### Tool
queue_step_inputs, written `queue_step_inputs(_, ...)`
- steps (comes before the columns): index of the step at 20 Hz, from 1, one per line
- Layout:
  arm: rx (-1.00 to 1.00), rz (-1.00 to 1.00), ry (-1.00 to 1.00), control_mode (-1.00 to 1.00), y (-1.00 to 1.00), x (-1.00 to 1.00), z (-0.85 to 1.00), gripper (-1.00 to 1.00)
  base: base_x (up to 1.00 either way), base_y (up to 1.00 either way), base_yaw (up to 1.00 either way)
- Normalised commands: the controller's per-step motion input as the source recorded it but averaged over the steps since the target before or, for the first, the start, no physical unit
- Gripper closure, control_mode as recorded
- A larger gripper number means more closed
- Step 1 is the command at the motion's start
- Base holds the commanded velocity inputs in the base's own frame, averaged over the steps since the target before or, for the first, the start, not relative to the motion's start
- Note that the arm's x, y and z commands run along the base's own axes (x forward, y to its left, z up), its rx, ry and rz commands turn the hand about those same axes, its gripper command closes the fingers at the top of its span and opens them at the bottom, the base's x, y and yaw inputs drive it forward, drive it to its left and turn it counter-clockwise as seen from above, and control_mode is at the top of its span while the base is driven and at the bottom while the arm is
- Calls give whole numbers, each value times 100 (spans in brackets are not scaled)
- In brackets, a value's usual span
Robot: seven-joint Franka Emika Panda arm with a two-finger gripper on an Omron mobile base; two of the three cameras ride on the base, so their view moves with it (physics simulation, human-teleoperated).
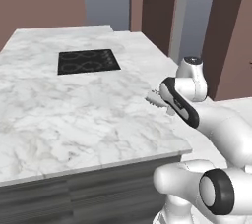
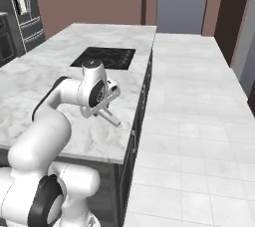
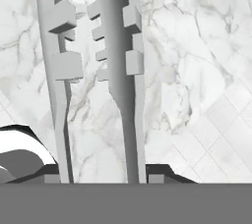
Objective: Pick up the tongs from the counter and place them near the plate next to the oven.
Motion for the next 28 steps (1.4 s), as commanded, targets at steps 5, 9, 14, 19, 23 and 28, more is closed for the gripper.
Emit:
queue_step_inputs(5, 0, 0, 0, 100, 0, 0, 0, 100, -35, -53, -24)
queue_step_inputs(9, 0, 0, 0, 100, 0, 0, 0, 100, -46, -43, -38)
queue_step_inputs(14, 0, 0, 0, 100, 0, 0, 0, 100, -51, -40, -51)
queue_step_inputs(19, 0, 0, 0, 100, 0, 0, 0, 100, -18, -35, -52)
queue_step_inputs(23, 0, 0, 0, 100, 0, 0, 0, 100, 1, -30, -51)
queue_step_inputs(28, 0, 0, 0, 100, 0, 0, 0, 100, 32, -28, -50)
